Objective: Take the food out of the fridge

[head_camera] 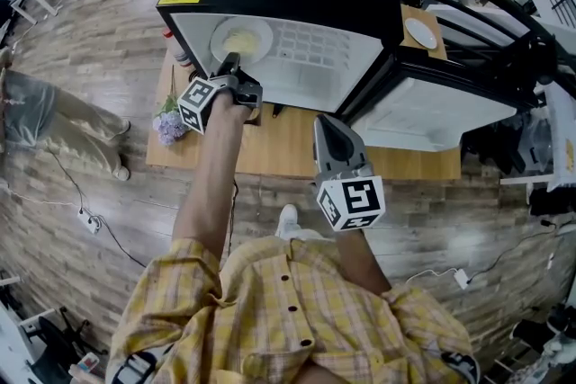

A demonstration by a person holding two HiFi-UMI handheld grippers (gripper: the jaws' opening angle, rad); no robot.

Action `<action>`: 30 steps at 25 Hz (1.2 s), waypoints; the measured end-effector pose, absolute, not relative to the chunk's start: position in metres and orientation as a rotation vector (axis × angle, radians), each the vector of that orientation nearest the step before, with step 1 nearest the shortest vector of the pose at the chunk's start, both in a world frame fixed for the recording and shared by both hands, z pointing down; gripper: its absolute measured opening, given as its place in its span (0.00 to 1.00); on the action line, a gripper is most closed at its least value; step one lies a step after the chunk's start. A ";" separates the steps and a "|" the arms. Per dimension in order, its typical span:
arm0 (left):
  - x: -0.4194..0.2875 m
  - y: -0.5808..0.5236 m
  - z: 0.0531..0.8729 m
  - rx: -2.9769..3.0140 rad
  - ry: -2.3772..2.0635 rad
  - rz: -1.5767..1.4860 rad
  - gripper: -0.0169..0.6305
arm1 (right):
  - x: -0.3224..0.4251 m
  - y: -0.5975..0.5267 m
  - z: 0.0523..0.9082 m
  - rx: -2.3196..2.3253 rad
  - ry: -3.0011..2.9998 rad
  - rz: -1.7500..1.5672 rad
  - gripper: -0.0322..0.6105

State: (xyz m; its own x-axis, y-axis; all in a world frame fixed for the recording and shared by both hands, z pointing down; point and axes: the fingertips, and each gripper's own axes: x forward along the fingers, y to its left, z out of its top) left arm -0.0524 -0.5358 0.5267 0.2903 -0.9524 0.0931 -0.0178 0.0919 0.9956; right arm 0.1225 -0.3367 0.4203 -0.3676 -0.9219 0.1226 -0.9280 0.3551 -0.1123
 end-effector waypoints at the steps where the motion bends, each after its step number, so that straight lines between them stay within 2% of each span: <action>1: -0.053 -0.534 0.526 1.272 -1.038 -0.917 0.09 | 0.122 -0.336 0.420 1.746 -2.555 0.253 0.06; 30: -0.066 -0.407 0.452 1.372 -0.905 -0.966 0.07 | 0.079 -0.286 0.404 1.728 -2.589 0.214 0.06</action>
